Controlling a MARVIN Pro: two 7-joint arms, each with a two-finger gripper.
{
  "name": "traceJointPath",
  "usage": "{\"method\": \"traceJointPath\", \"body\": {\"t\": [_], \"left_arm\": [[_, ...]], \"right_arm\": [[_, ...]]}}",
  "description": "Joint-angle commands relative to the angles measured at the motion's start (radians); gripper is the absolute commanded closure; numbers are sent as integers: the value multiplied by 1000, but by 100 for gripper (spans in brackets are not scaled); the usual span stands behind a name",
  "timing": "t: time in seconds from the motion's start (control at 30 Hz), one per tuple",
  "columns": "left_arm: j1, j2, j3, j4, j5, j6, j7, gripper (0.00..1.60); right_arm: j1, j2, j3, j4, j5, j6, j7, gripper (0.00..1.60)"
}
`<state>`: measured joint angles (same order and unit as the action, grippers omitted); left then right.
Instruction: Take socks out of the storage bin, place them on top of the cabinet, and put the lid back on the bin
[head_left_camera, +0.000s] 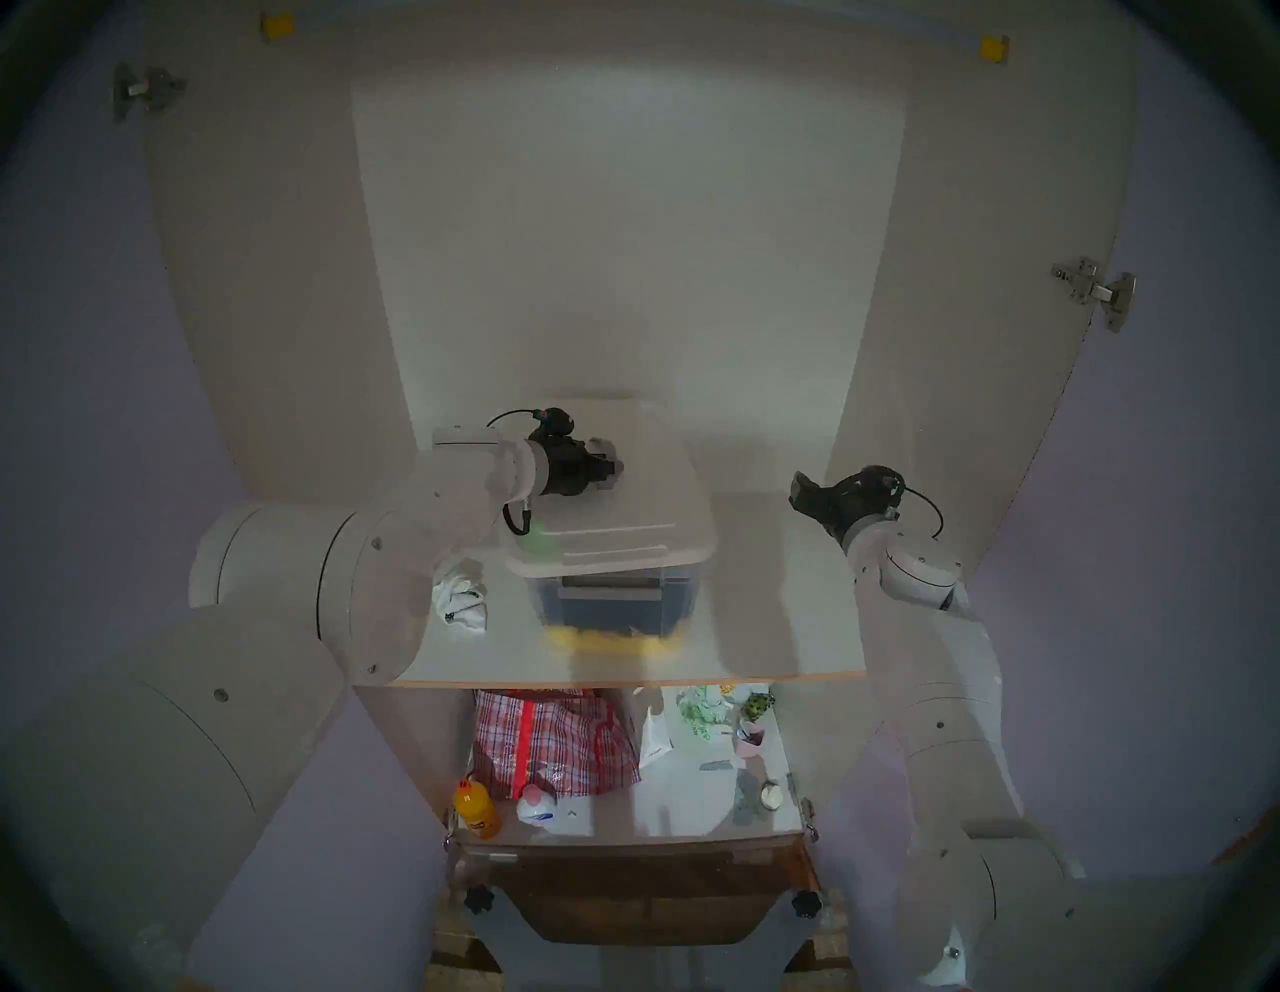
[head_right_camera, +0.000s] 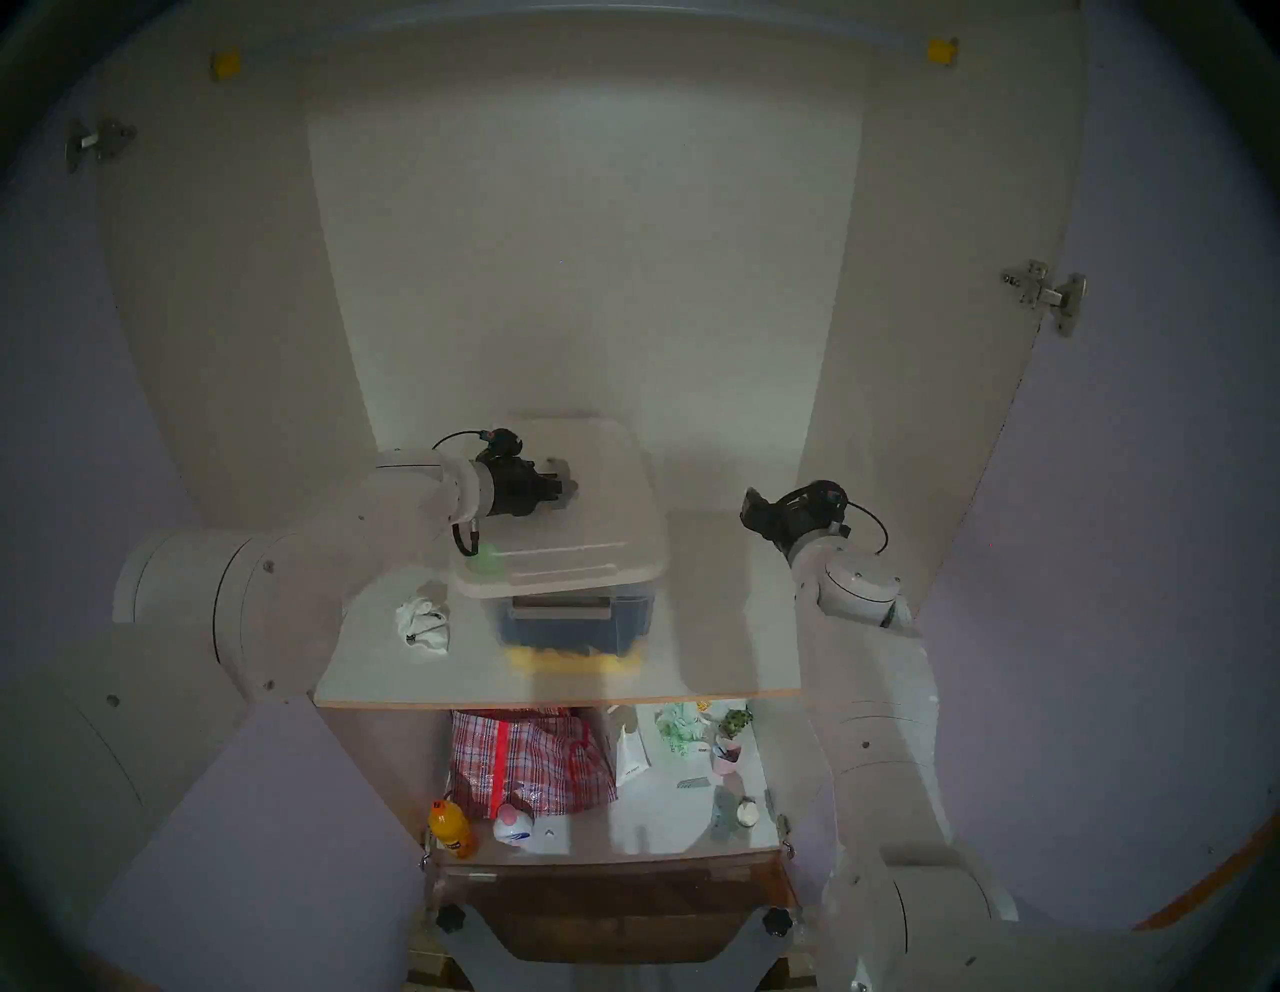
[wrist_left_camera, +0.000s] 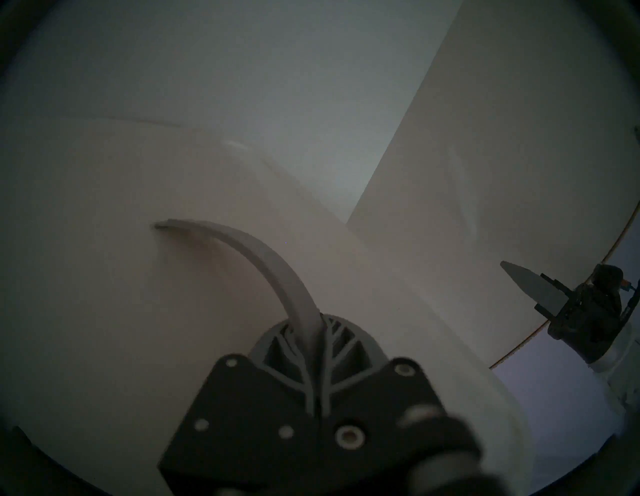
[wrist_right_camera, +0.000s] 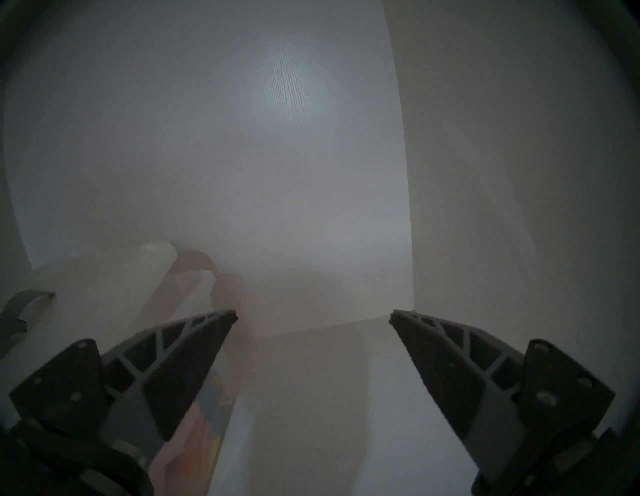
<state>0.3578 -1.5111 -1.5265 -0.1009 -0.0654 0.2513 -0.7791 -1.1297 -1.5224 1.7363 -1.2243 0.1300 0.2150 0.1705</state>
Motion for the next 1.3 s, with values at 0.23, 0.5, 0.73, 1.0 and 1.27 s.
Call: {"method": "traceJointPath", "body": {"t": [0.23, 0.5, 0.73, 1.0, 1.27], "left_arm": [[-31, -19, 57, -40, 49, -29, -8, 160], [-34, -24, 167, -51, 86, -42, 20, 160], [-34, -36, 280, -71, 134, -76, 57, 160], [-34, -49, 403, -85, 160, -108, 83, 160], [-24, -67, 529, -100, 185, -156, 112, 160]], "right_arm": [[27, 0, -2, -18, 1, -8, 2, 0], [27, 0, -2, -15, 1, -8, 2, 0], [28, 0, -2, -12, 1, -8, 2, 0], [29, 1, -2, -10, 1, -8, 2, 0], [30, 1, -2, -8, 1, -8, 2, 0]]}}
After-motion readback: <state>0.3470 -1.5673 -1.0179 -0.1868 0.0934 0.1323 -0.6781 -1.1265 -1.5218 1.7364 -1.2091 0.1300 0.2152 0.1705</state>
